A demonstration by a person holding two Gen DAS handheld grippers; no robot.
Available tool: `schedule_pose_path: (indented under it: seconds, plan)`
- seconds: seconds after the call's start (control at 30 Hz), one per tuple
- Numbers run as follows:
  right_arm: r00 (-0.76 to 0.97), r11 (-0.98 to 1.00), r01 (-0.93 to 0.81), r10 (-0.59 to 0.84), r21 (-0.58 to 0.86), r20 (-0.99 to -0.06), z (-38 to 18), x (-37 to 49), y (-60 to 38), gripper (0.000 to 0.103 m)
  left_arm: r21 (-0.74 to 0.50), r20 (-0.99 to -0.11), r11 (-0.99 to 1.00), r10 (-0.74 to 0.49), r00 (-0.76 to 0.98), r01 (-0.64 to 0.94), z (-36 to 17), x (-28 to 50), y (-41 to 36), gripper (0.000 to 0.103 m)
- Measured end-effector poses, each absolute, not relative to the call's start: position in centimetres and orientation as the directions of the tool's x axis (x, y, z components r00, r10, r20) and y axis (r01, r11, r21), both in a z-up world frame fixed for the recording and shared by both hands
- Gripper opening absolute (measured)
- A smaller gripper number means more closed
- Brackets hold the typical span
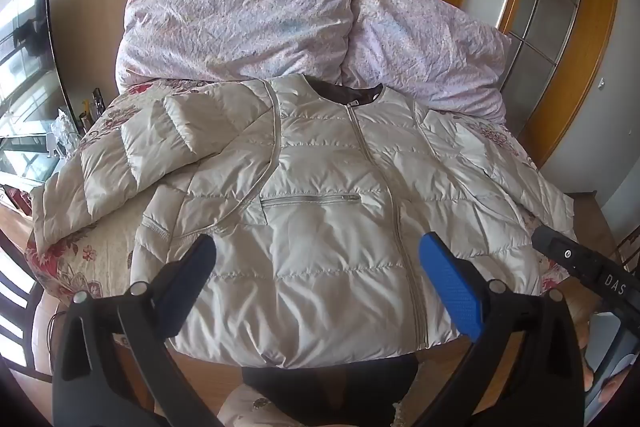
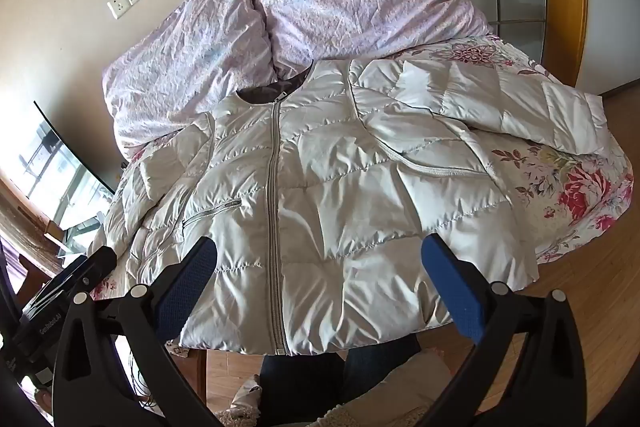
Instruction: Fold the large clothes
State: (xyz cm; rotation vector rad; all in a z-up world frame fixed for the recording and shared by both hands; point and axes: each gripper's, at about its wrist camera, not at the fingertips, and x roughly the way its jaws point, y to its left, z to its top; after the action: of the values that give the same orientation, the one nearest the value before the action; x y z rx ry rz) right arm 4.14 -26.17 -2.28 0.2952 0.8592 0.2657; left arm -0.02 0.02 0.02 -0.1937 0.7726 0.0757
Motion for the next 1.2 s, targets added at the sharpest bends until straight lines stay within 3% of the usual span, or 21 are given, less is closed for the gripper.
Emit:
schedule_pose_path:
  seconds: [1.2]
  plan:
    - [0.621, 0.928, -0.109, 0.343, 0.355, -0.705, -2.58, 4.39, -26.06, 0.102, -0.137, -0.703, 0.98, 0.006, 0.711, -0.143, 0.11, 0.01, 0.11, 0.101]
